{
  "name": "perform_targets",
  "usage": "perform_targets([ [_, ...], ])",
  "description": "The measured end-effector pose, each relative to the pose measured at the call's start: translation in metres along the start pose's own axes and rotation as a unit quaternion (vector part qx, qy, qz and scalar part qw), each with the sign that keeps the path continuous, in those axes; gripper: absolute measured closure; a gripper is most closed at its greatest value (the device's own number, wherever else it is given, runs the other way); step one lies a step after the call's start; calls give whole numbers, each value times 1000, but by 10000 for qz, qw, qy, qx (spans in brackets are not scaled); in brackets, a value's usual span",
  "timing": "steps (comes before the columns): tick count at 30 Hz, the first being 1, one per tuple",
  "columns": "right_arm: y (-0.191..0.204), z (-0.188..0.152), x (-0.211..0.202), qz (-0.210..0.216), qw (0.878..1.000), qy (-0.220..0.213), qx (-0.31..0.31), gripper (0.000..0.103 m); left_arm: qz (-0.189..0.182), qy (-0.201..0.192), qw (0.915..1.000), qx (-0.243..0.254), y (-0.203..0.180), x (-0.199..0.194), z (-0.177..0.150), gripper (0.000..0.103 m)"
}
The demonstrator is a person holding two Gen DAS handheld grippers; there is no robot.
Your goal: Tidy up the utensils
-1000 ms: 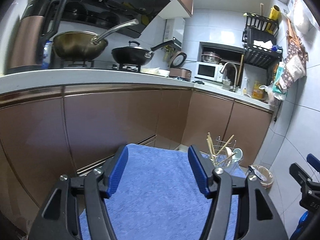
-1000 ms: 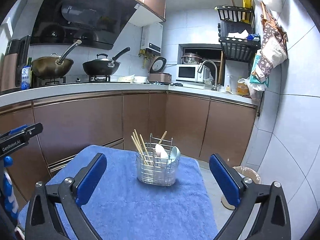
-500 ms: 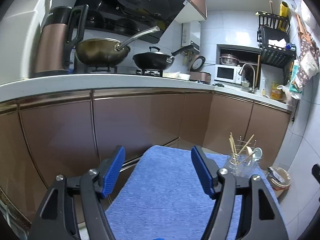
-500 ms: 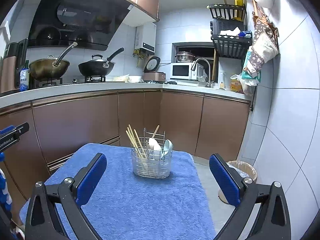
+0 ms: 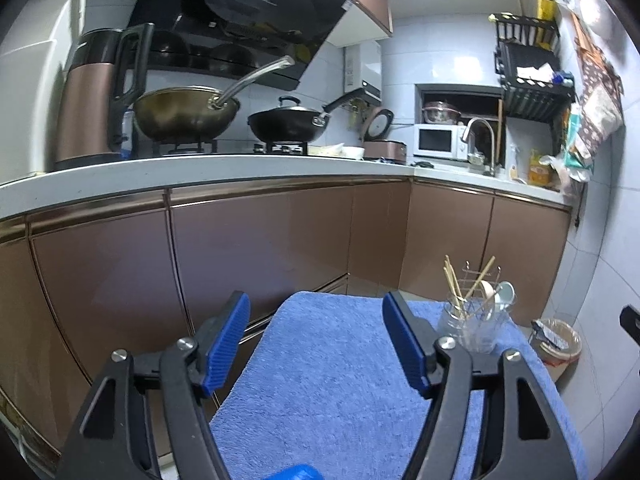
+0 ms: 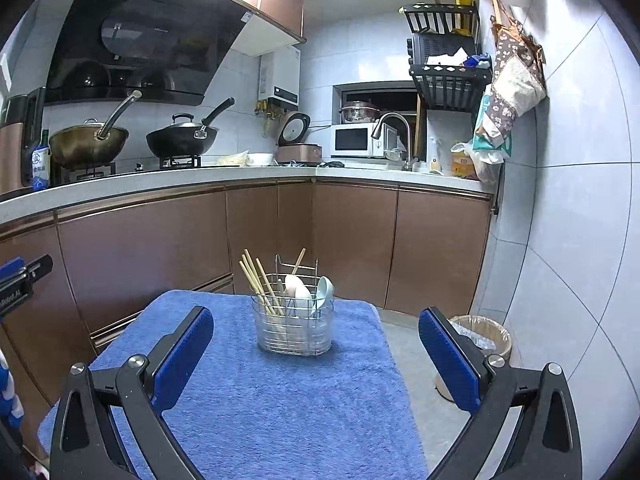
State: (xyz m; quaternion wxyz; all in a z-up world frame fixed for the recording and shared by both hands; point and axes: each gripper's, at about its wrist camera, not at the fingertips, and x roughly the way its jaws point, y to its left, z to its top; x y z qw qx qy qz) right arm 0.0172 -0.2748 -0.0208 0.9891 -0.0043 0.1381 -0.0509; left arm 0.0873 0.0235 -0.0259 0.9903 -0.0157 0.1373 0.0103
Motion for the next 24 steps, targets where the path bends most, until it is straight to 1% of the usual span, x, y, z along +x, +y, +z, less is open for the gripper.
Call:
perform_targets([
  [9, 0, -2, 2, 14, 10000, 13, -1, 0, -92, 41, 9999, 71, -5, 2, -1, 36],
  [24, 2, -4, 9, 7, 10000, 75, -23, 0, -87, 54, 9999, 47, -8, 4, -4, 36],
])
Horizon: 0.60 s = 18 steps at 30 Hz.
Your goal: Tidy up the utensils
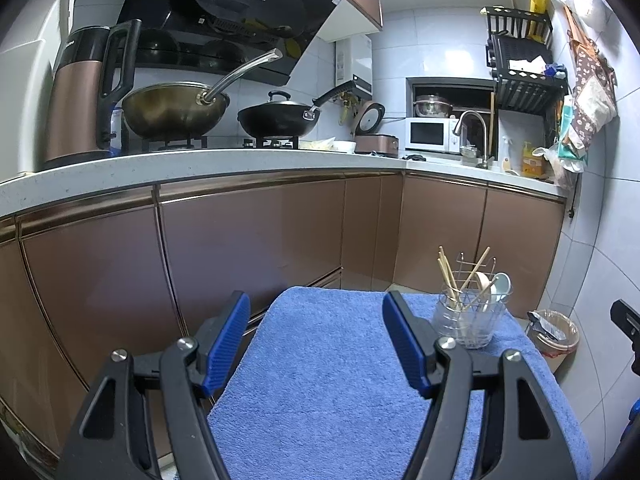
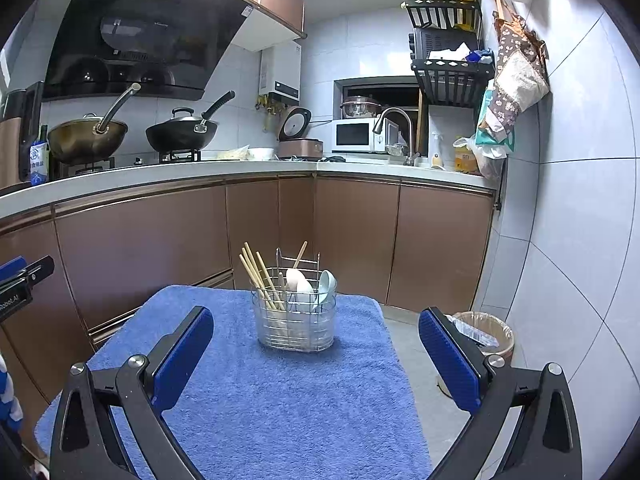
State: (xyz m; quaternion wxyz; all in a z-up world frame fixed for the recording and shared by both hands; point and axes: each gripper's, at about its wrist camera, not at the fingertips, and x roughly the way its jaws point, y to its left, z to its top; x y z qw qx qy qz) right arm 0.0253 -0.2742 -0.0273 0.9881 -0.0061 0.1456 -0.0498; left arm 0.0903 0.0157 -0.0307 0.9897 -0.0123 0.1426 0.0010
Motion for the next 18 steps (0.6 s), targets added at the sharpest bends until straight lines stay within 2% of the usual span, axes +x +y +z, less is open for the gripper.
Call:
perform_targets([
  [18, -1, -1, 3, -17, 10000, -3, -23, 0, 0, -81, 10000, -50, 2, -5, 1, 36],
])
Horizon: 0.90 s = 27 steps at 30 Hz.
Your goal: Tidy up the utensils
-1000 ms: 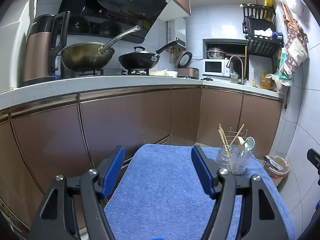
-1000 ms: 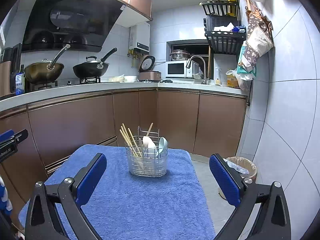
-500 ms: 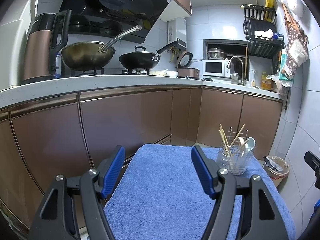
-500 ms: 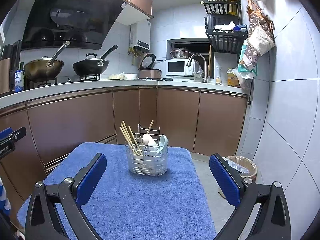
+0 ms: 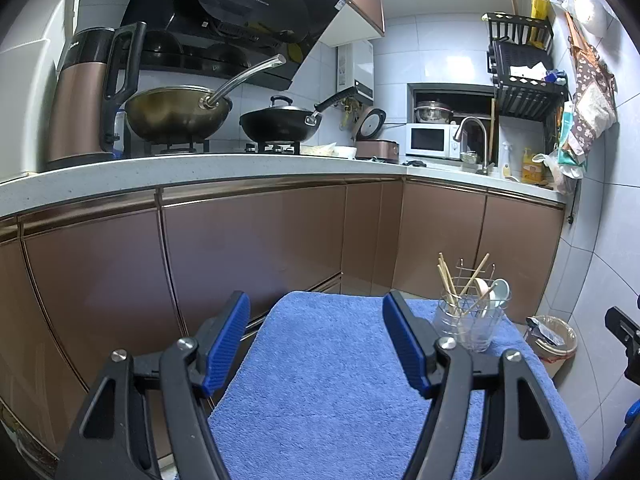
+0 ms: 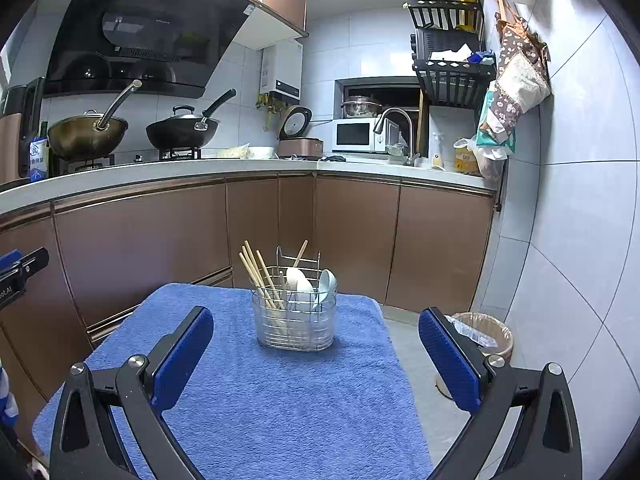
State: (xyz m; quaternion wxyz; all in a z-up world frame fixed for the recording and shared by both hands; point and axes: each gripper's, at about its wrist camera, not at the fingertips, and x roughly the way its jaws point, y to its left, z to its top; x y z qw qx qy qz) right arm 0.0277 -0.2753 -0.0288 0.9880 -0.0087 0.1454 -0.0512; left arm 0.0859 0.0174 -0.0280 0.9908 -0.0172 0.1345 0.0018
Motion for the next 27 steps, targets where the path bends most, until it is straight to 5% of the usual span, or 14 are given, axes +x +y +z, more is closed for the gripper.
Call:
perform_targets([
  [27, -3, -1, 0, -27, 10000, -5, -18, 0, 17, 130, 9999, 50, 0, 5, -2, 36],
])
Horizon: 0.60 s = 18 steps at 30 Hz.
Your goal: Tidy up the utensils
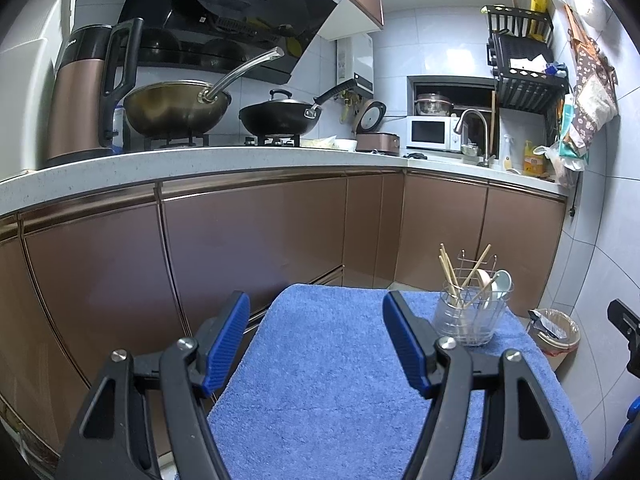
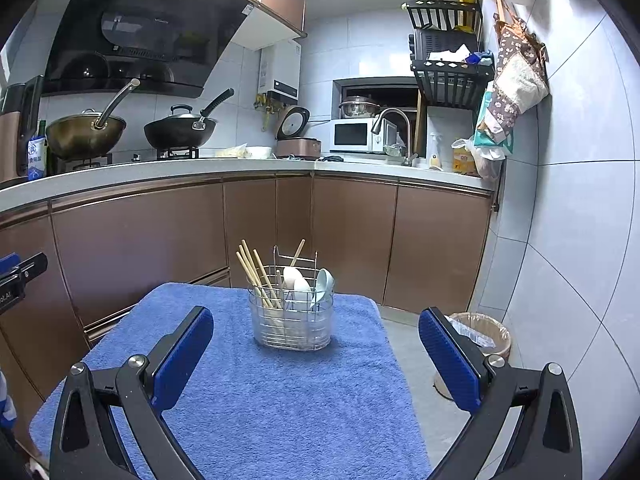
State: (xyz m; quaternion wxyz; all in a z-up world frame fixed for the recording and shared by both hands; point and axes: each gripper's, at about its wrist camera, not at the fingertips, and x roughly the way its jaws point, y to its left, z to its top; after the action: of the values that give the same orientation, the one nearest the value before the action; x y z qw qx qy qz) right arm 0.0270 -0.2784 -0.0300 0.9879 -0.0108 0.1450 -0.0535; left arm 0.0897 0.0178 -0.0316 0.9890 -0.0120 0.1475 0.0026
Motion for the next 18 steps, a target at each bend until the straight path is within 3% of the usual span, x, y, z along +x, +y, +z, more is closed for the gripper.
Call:
perform_targets([
  [18, -3, -2, 0, -4, 10000, 5, 2, 0, 10, -47, 10000, -43, 1, -4, 0, 36],
])
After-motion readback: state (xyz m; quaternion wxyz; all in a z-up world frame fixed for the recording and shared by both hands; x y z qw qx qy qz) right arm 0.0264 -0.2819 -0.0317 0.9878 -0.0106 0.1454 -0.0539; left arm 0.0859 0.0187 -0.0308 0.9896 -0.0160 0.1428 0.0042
